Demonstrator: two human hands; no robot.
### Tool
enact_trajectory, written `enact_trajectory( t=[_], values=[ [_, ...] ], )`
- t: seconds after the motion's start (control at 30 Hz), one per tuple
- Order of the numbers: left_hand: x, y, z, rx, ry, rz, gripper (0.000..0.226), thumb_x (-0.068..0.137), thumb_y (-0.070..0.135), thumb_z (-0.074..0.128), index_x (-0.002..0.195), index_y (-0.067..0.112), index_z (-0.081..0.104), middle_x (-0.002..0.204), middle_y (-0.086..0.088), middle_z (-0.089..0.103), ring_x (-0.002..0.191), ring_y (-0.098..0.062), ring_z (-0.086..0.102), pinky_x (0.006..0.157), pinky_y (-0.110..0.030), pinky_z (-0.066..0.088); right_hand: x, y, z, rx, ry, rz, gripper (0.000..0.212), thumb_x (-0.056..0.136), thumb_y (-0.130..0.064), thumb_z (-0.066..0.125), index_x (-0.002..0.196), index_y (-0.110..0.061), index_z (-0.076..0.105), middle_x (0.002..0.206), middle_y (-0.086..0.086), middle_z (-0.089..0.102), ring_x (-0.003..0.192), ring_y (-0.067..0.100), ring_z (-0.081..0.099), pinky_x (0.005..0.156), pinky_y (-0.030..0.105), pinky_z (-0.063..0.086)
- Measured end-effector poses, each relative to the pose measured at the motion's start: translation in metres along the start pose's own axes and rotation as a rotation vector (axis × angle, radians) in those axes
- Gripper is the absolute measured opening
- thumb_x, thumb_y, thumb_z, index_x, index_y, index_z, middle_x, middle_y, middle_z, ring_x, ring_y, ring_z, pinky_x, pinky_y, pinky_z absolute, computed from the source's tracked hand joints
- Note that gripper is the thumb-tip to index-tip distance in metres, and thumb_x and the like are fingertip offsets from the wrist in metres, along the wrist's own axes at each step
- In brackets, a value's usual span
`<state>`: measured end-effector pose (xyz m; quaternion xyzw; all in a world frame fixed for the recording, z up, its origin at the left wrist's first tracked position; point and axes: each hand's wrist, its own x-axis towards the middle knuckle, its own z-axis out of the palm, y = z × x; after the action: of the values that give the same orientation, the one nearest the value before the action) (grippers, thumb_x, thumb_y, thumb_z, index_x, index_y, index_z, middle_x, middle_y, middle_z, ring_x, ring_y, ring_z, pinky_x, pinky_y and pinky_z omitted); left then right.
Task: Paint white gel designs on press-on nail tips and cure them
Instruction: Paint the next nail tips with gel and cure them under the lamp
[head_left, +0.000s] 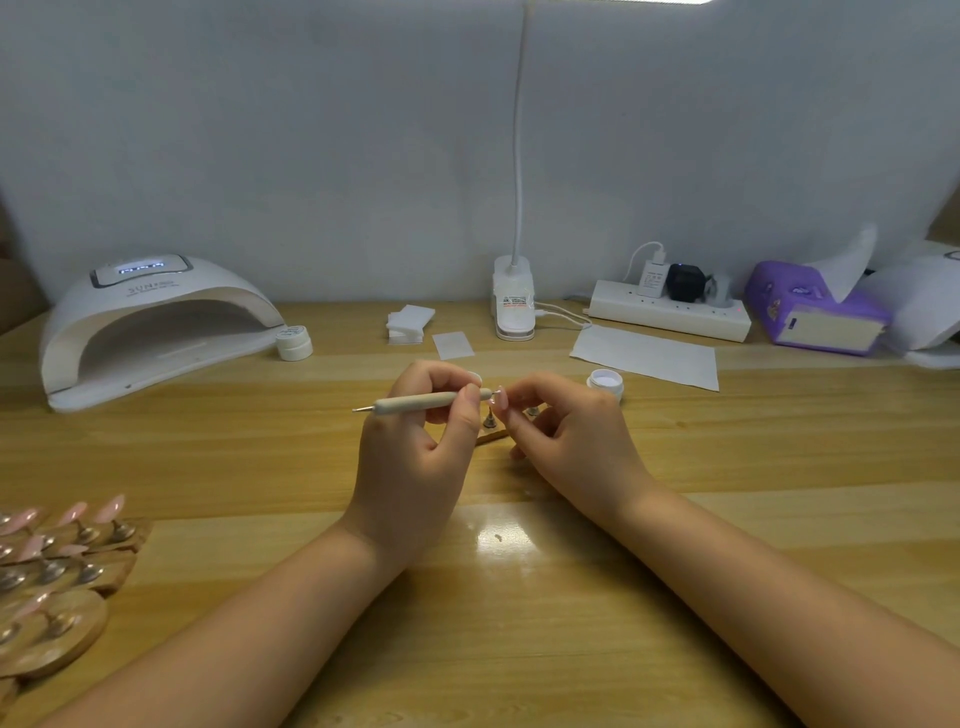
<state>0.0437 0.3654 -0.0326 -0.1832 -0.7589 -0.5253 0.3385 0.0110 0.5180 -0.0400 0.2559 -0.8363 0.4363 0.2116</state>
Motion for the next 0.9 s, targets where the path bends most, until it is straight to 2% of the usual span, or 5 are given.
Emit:
enact_trajectory(
  t=[0.37,0.63,0.9],
  values=[
    [0.0,-0.0008,0.0004,0.0,0.004,-0.002,0.004,0.09,0.015,0.056,0.09,0.017,0.059,0.077,0.012,0.061,0.075,-0.003,0.06,0.065,-0.009,0.043,0.0006,0.001,-0.0003,0.002,-0.002,-0.001,0.007,0.089,-0.013,0.067,0.094,-0.011,0.07,0.085,-0.006,0.07,0.063,0.017,0.066,0.064,0.04,0.055],
    [0.001,0.0035,-0.0006,-0.025,0.038,0.027,0.011,0.091,0.017,0.056,0.09,0.028,0.056,0.079,0.009,0.063,0.076,-0.006,0.062,0.066,-0.012,0.045,0.001,0.0031,0.0009,0.004,0.004,0.007,0.007,0.089,-0.014,0.067,0.095,-0.014,0.07,0.085,-0.008,0.07,0.062,0.015,0.066,0.064,0.041,0.055],
    [-0.0002,0.0025,-0.0013,-0.057,0.025,0.04,0.014,0.09,0.011,0.055,0.088,0.024,0.057,0.076,0.009,0.06,0.075,-0.004,0.06,0.065,-0.011,0.044,0.0013,0.0036,0.001,-0.002,0.013,-0.014,0.004,0.09,-0.017,0.067,0.093,-0.017,0.07,0.082,-0.013,0.068,0.061,0.011,0.065,0.061,0.036,0.055]
  ],
)
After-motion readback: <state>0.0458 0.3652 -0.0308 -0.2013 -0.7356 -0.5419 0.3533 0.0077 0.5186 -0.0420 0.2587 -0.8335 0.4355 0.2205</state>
